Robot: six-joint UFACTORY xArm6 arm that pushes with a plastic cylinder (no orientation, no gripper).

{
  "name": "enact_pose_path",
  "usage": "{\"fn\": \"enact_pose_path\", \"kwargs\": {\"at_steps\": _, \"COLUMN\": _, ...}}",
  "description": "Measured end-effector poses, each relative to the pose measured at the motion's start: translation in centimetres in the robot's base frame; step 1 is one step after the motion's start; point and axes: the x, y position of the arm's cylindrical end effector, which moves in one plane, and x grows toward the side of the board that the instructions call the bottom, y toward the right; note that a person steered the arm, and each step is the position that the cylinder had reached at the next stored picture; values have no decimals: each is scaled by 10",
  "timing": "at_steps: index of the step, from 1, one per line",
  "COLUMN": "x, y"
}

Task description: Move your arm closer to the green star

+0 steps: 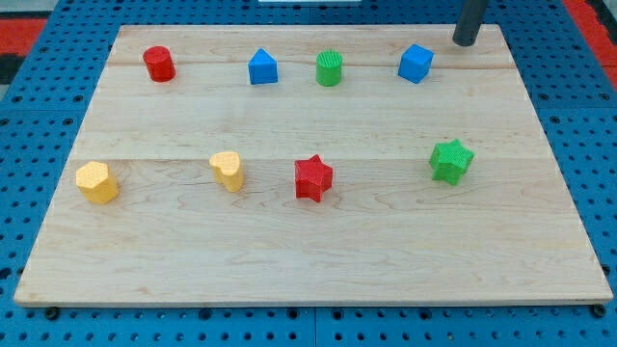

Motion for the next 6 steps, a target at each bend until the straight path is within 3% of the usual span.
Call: {"fn": "enact_pose_path", "kwargs": {"at_steps": 6, "x": 11, "y": 0}}
